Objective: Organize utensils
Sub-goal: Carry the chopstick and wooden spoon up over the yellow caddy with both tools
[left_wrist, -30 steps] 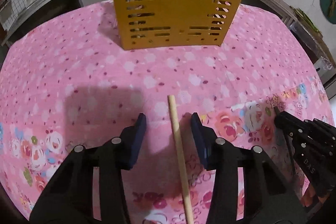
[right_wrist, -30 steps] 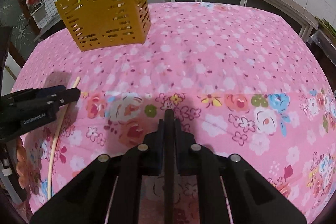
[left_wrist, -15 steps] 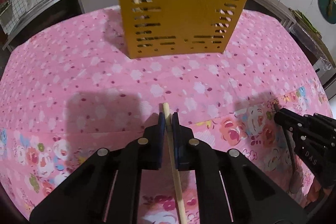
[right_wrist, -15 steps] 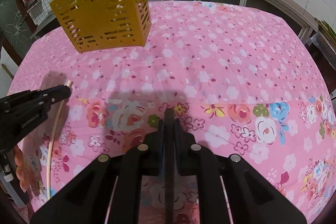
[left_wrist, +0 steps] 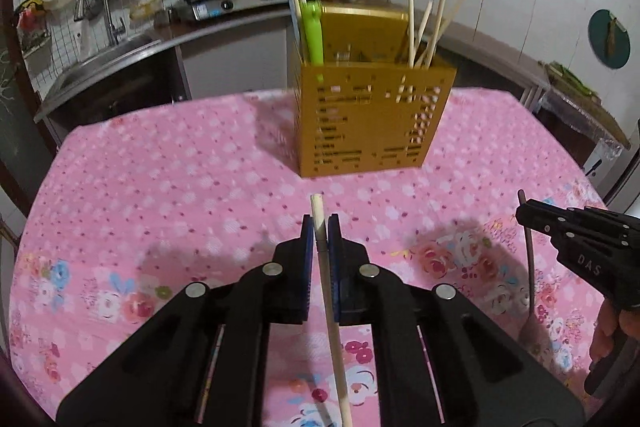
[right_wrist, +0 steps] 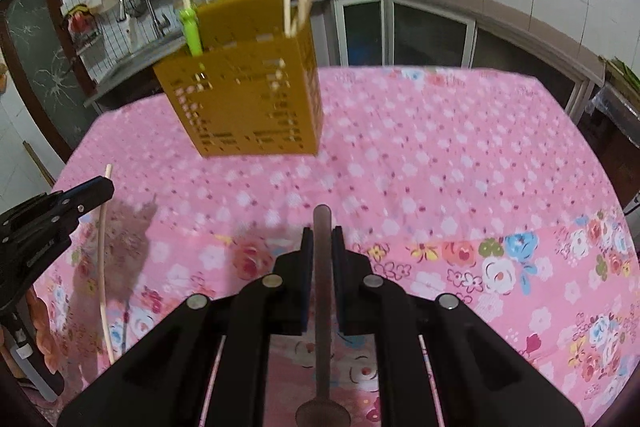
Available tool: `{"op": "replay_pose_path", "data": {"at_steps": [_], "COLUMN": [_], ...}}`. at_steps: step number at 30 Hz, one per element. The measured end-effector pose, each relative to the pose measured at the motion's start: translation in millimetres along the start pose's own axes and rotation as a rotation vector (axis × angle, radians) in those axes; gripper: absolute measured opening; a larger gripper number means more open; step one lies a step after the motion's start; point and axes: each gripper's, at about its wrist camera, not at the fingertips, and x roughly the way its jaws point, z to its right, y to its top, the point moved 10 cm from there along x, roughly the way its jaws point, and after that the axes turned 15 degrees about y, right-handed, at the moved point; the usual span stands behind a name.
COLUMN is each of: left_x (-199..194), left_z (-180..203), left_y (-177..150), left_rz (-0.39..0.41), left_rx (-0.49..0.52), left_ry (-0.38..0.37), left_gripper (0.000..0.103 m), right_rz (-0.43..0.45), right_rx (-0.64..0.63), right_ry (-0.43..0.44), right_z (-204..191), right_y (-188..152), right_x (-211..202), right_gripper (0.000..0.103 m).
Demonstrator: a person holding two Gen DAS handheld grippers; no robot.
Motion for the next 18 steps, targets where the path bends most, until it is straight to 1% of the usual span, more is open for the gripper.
{"op": "replay_pose_path", "data": {"at_steps": [7, 12, 18], "left_x": [-19, -27, -38], "left_z": [-9, -15, -22], "left_y": [8, 12, 18], "left_rz": [0.055, 0.079, 0.128], "left_rx": [-0.024, -0.048, -0.059], "left_ry": [-0.018, -0.025, -0.016], "left_gripper": [0.005, 0.005, 0.005], "right_rz": [0.080, 0.100, 0.143], "right_rx": [-0.025, -0.034, -0.048], "right_ry": [0.005, 0.006, 0.005], "right_z": [-10, -14, -18], "right_y": [9, 12, 17], "right_x": [-19, -26, -36], "right_gripper": [0.009, 0.009, 0.009]}}
